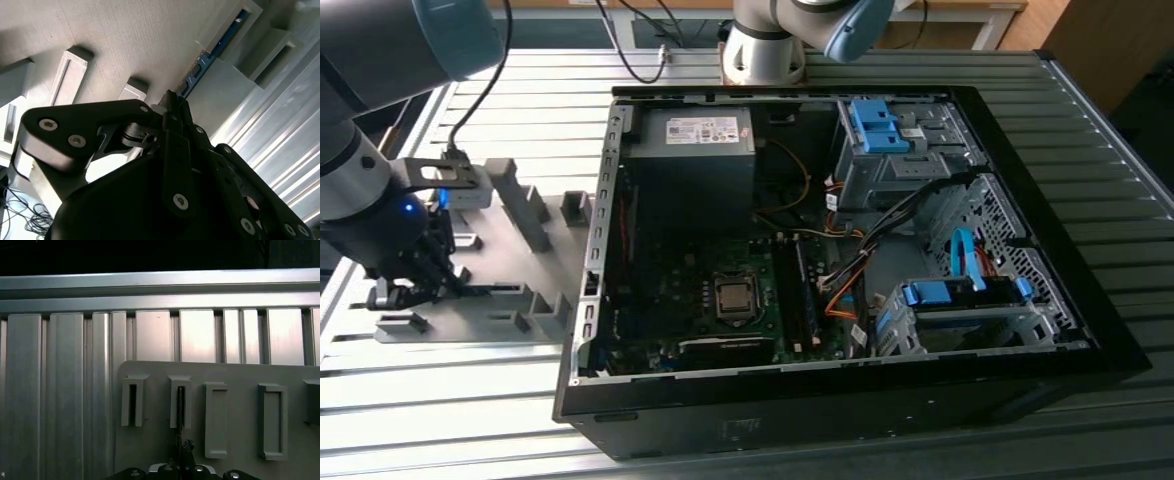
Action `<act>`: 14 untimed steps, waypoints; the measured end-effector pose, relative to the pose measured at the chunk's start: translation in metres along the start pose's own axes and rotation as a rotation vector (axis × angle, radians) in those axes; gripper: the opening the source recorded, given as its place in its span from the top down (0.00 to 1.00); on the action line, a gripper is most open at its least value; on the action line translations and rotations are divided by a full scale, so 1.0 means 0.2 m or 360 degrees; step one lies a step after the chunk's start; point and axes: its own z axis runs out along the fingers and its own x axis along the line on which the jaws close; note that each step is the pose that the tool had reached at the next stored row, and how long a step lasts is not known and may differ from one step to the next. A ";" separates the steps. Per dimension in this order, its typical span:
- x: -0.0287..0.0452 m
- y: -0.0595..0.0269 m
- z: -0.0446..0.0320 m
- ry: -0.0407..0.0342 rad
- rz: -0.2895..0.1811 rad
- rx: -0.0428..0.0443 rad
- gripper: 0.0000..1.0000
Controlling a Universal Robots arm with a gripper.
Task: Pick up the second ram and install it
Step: 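Pick up the second ram and move it above second insertion slot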
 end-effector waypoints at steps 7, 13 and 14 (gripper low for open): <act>0.000 0.000 0.001 0.0001 -0.0108 -0.0002 0.86; 0.000 0.000 -0.022 0.0001 -0.0109 -0.0002 0.86; -0.001 0.000 -0.035 0.0001 -0.0109 -0.0002 0.86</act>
